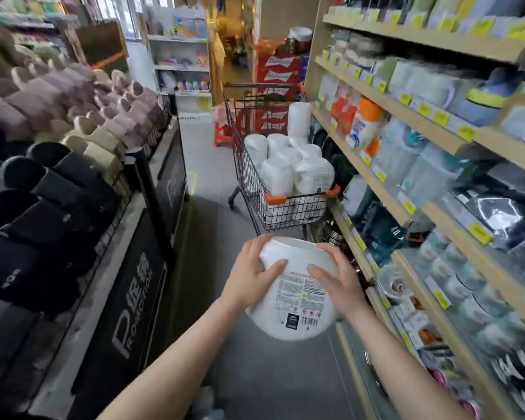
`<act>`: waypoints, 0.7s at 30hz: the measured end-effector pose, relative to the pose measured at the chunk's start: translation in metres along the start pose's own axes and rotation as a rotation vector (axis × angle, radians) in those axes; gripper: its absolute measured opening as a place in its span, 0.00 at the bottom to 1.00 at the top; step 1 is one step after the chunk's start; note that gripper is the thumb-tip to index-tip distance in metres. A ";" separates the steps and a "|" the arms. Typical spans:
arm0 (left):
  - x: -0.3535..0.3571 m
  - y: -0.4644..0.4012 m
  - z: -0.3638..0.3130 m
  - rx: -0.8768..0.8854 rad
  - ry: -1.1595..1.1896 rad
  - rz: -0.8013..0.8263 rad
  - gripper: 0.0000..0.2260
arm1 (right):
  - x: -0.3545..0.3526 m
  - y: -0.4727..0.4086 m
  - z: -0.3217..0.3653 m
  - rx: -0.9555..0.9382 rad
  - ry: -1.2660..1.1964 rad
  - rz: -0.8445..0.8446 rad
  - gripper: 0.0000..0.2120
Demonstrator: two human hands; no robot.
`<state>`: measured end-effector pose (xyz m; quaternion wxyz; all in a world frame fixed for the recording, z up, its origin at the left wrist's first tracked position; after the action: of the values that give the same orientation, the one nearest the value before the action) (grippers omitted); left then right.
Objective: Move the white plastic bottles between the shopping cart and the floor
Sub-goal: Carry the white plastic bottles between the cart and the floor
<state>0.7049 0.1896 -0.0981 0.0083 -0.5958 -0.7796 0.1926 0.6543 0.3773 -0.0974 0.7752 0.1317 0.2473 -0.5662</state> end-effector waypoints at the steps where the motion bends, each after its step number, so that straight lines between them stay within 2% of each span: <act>1: -0.008 -0.019 0.012 -0.003 0.000 0.000 0.30 | 0.009 -0.022 0.001 -0.003 0.005 0.003 0.25; 12: -0.105 -0.244 0.099 0.014 0.010 0.160 0.34 | 0.093 -0.242 0.039 0.036 -0.027 -0.126 0.25; 17: -0.124 -0.335 0.139 -0.018 0.035 0.203 0.30 | 0.115 -0.339 0.039 0.071 -0.011 -0.130 0.26; 21: -0.130 -0.415 0.172 -0.020 0.027 0.189 0.33 | 0.127 -0.426 0.029 0.083 -0.049 -0.077 0.27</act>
<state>0.3164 -0.0709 -0.1003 -0.0054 -0.6691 -0.7217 0.1770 0.2899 0.1218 -0.1086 0.7526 0.1402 0.2097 -0.6082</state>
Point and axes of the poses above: each hand's wrist, its own y-axis away from the middle knuckle, its own x-axis out of the palm, z = x × y, the point moved 6 cm from there along -y, towards the middle knuckle, and after that the axes turned 15 degrees about y, right-handed, at the moved point
